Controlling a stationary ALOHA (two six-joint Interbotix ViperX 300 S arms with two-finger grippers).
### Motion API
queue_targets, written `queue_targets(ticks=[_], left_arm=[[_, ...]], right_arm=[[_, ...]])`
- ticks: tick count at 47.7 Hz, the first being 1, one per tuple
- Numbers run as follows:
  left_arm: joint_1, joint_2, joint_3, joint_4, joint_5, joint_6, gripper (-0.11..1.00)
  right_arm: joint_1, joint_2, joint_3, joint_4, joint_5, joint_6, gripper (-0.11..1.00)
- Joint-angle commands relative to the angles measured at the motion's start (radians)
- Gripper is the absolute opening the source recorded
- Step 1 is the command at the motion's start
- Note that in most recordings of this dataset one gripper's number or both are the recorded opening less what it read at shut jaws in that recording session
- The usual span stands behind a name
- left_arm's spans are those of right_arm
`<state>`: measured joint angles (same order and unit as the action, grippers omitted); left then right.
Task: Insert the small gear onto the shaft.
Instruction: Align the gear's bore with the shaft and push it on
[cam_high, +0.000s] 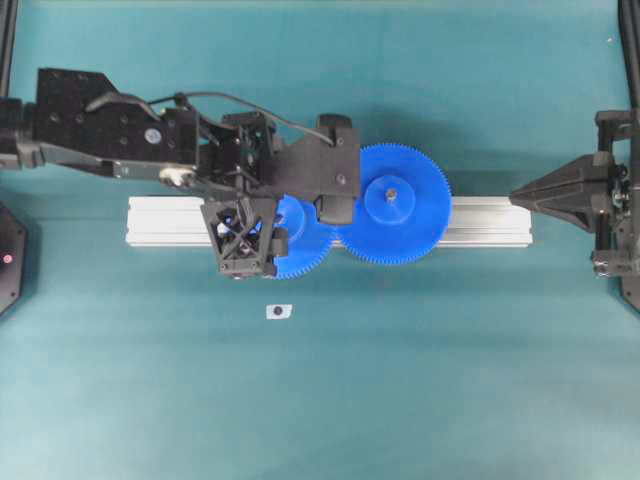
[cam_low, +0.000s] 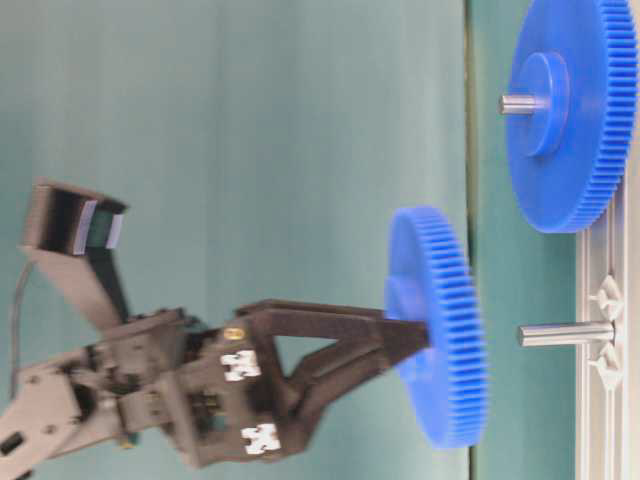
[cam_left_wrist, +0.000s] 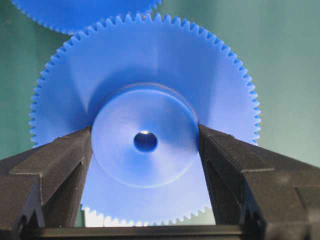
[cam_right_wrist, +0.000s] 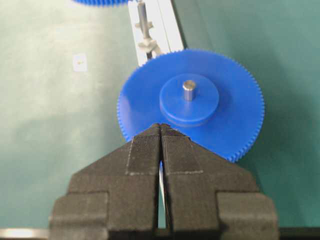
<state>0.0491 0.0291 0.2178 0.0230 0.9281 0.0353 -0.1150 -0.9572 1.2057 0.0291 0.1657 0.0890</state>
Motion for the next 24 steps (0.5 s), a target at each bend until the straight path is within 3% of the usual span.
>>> queue_targets(ticks=[1,17,24], left_arm=[[0.005,-0.014,-0.006,0.006,-0.015,0.000,0.69],[0.020,0.017,0.000,0.006,-0.017,0.006,0.69],[0.028,0.026,0.000,0.006,-0.037,0.041,0.69]], right_arm=[[-0.002,0.005,-0.009,0.002,-0.005,0.011,0.00],[-0.002,0.003,-0.009,0.002,-0.005,0.009,0.00],[-0.002,0.003,-0.009,0.002,-0.005,0.011,0.01]])
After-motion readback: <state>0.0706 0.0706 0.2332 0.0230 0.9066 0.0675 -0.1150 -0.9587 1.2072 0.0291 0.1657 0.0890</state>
